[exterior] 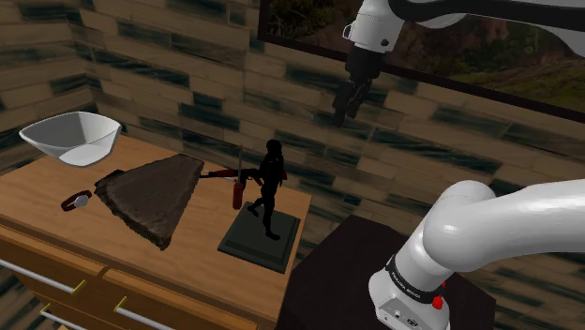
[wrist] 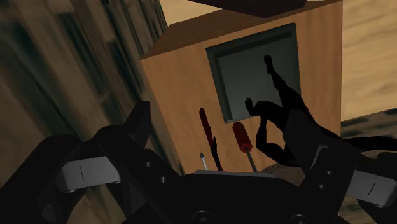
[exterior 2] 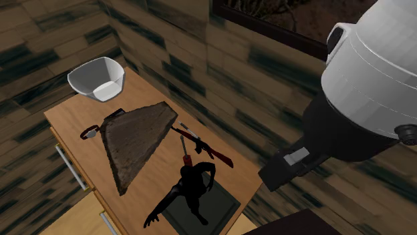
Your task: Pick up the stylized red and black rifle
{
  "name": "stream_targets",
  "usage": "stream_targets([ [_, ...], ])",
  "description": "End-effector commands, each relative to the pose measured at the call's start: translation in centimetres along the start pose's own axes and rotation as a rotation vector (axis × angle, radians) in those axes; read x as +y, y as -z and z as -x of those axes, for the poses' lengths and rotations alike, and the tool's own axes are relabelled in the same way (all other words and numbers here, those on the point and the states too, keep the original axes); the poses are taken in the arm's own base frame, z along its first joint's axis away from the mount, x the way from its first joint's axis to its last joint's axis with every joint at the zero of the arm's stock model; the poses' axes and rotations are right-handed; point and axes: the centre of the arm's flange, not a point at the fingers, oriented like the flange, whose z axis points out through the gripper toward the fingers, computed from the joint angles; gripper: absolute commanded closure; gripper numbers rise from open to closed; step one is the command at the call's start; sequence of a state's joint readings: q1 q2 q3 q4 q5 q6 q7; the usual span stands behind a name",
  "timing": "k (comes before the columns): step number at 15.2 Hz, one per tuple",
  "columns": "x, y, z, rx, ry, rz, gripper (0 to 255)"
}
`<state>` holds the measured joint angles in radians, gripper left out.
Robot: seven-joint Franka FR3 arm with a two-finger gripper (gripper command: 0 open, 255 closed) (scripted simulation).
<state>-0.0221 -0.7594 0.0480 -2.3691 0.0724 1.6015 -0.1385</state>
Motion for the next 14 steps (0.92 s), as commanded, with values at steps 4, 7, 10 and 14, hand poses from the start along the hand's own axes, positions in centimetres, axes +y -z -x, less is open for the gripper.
stream_targets([
  [4, -0.1, -2.4, -3.7, -0.038, 0.031, 0.001, 0],
  [7, -0.4, -4.9, -7.4, -0.075, 0.062, 0.002, 0],
  [10, -0.8, -7.6, -10.9, -0.113, 0.093, 0.003, 0],
  [14, -1.4, -11.3, -15.5, -0.163, 0.135, 0.004, 0],
])
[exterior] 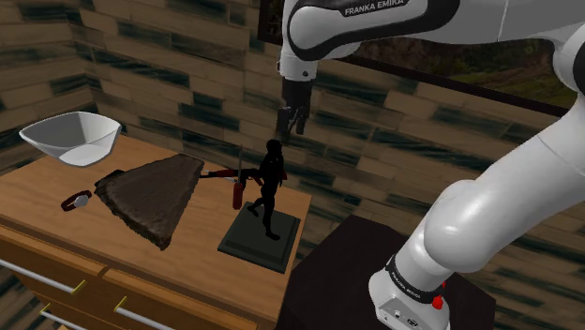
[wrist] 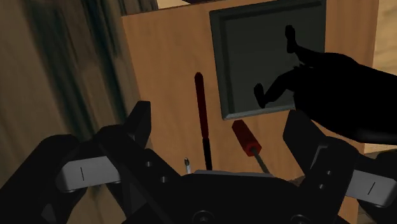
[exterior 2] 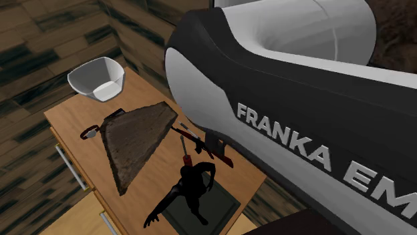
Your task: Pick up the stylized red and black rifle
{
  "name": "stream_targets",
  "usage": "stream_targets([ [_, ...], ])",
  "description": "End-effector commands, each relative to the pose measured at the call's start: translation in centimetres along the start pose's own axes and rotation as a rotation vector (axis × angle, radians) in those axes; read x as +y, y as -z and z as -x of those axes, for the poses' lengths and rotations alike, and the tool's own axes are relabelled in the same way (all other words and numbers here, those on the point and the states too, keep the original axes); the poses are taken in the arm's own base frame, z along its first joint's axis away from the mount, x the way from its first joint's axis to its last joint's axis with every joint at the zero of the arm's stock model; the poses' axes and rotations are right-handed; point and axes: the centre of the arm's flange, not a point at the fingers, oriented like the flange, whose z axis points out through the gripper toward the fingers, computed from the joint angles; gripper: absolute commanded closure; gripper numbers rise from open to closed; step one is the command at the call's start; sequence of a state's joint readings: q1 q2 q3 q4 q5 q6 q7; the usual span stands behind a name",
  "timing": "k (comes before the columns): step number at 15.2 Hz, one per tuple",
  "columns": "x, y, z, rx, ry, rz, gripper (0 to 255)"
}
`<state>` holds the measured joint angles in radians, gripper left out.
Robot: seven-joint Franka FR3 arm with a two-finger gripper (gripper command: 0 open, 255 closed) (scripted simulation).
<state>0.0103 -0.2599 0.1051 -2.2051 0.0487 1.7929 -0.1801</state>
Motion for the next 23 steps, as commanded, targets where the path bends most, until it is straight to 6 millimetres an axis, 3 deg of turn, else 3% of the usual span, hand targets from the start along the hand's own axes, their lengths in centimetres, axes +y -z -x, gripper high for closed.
stream_targets([
  [1, 0.1, -1.6, -2.7, -0.025, 0.022, 0.0, 0],
  [15, -1.9, -14.3, -18.9, -0.2, 0.167, 0.004, 0],
  [23, -1.8, -18.5, -20.0, -0.207, 0.172, 0.005, 0],
])
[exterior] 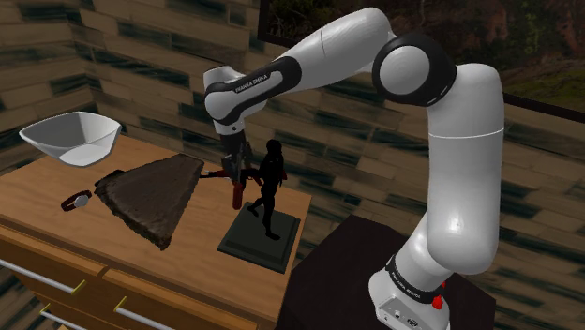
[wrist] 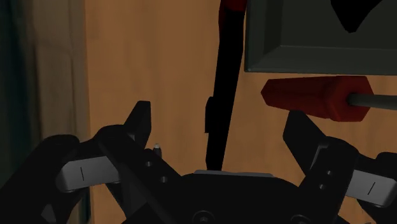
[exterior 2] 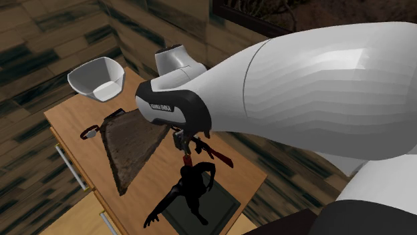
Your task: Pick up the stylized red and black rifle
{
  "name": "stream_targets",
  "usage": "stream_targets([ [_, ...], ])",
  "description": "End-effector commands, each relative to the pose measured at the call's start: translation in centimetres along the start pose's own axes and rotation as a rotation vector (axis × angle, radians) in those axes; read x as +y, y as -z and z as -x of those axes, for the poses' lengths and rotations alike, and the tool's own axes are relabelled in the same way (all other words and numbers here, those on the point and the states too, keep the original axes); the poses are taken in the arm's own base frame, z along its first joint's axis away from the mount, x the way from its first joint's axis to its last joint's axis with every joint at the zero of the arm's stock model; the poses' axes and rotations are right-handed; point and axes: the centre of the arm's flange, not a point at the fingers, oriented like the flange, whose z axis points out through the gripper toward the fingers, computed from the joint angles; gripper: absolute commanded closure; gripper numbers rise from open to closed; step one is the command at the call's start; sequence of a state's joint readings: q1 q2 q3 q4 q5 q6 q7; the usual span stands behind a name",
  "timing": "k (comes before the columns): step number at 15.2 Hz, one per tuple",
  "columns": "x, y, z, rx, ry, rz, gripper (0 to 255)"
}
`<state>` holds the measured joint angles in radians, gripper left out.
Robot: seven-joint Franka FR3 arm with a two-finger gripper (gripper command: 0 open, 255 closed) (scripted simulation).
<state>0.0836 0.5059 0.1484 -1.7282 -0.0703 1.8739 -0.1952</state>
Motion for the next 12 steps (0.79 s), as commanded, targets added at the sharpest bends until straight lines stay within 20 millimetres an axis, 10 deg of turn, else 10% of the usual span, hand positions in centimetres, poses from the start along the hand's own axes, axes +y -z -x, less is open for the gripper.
stream_targets([
  [1, 0.08, -0.74, -0.33, 0.0, 0.0, 0.0, 0],
  [2, 0.08, -0.74, -0.33, 0.0, 0.0, 0.0, 0],
  [3, 0.03, -0.68, -0.31, 0.0, 0.0, 0.0, 255],
  [12, 0.08, -0.74, -0.33, 0.0, 0.0, 0.0, 255],
])
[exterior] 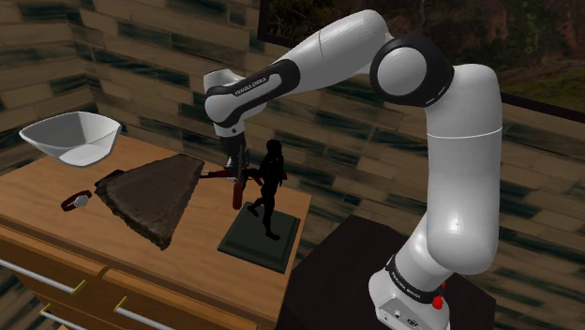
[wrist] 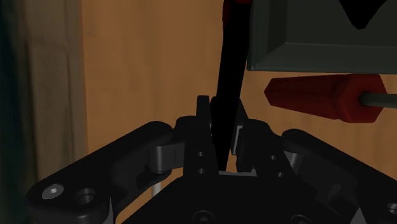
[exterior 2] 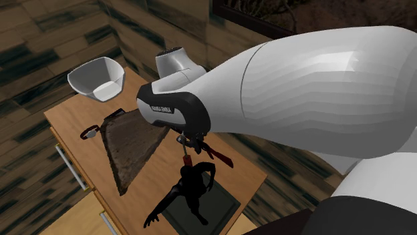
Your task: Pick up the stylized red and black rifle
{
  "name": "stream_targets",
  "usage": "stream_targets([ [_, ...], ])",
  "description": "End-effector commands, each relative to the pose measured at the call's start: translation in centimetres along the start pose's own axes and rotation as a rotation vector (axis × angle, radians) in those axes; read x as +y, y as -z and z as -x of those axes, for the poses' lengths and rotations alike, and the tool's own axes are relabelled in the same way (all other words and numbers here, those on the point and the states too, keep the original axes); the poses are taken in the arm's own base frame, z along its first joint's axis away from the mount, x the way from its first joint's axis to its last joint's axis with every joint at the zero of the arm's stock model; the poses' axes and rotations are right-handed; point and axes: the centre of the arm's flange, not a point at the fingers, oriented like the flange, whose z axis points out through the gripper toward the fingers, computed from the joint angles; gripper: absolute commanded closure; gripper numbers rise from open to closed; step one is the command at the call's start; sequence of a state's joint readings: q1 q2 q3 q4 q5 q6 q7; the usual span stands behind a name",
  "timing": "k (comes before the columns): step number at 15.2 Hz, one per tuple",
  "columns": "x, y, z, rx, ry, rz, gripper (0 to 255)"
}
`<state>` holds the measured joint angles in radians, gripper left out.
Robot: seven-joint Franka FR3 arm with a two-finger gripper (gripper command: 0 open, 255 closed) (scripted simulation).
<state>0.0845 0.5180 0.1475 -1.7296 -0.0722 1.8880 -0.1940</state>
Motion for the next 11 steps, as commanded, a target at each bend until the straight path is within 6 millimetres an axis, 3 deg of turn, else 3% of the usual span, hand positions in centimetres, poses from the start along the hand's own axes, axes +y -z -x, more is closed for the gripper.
stream_targets([
  [1, 0.0, 0.4, 0.2, 0.0, 0.0, 0.0, 255],
  [11, -0.5, 5.4, 1.9, 0.0, 0.0, 0.0, 255],
])
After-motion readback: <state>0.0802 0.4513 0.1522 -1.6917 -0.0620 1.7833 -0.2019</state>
